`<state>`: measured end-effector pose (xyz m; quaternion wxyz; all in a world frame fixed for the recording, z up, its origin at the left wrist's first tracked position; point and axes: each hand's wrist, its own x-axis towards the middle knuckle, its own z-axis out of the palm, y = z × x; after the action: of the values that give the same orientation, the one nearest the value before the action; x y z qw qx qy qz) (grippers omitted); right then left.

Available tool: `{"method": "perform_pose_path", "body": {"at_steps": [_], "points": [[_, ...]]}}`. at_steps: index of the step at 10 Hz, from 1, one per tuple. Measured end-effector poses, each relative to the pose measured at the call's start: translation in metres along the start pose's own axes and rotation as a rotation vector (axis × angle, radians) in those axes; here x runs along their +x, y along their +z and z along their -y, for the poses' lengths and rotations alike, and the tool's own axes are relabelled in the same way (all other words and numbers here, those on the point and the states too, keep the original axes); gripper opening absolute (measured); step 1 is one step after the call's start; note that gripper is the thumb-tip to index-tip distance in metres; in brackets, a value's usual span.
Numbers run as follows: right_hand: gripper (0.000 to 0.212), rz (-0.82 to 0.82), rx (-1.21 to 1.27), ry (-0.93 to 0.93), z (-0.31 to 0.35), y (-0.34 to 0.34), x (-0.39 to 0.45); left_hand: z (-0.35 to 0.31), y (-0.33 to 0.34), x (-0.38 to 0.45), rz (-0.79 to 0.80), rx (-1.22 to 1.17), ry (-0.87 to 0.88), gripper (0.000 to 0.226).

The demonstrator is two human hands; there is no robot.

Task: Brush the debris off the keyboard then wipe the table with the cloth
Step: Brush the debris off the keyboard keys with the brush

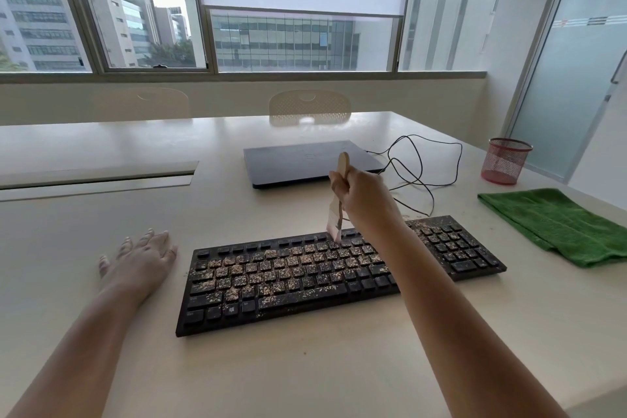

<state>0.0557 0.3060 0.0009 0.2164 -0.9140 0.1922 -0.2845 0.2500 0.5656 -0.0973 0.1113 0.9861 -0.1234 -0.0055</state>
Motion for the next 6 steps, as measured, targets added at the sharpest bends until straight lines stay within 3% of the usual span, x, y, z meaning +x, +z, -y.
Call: {"method": "perform_pose_path", "body": {"at_steps": [6], "points": [[0.031, 0.082, 0.011, -0.056, 0.0057, 0.0019, -0.0018, 0.0003, 0.0008, -0.0014, -0.011, -0.006, 0.01, 0.053]]}}
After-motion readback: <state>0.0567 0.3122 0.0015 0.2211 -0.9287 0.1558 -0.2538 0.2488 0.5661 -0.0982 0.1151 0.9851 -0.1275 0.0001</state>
